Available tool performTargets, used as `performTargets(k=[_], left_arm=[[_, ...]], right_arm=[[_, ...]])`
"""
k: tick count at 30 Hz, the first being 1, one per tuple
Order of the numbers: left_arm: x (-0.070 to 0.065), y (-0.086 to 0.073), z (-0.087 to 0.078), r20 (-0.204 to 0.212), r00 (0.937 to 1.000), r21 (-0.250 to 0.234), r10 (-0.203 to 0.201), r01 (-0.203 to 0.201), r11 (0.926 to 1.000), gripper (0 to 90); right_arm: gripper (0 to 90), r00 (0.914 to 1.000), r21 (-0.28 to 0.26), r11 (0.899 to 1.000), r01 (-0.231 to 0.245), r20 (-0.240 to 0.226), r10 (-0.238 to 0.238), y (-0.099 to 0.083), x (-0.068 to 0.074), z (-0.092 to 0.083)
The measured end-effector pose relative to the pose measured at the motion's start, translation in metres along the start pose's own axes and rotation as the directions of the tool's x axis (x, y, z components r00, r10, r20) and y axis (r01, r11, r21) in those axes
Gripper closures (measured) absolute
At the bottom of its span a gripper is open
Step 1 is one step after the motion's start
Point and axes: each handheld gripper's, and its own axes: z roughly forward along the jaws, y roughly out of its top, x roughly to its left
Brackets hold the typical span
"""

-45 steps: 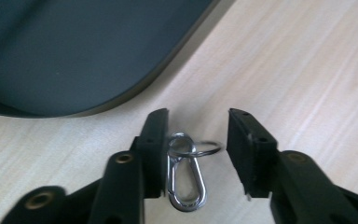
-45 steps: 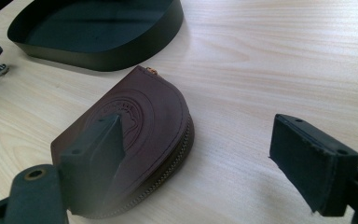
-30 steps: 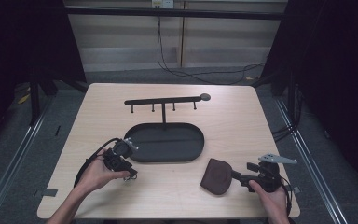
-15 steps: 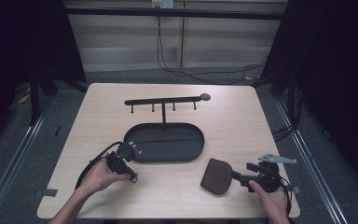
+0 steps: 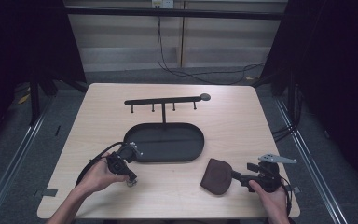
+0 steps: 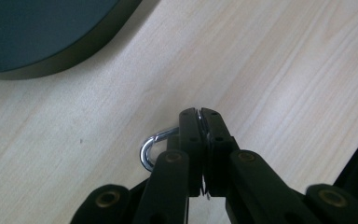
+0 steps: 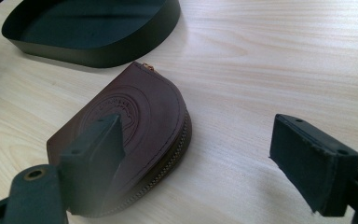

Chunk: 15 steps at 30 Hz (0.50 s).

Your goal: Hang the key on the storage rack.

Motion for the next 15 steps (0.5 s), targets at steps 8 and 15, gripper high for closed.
performTargets(k=[8,15], left_arm=[[-0.003,0.003,-0.013,-0.015,0.9998,0.022,0.011,-0.011,0.9997,89.4],[-0.004,0.006,-0.028,-0.031,0.9991,0.025,0.03,-0.03,0.9993,89.4]], right_arm=[[17.0,1.0,0.0,1.0,0.002,-0.002,-0.002,0.0,0.0,0.0],[17.0,1.0,0.001,1.0,0.002,-0.002,-0.002,0.0,0.0,0.0]])
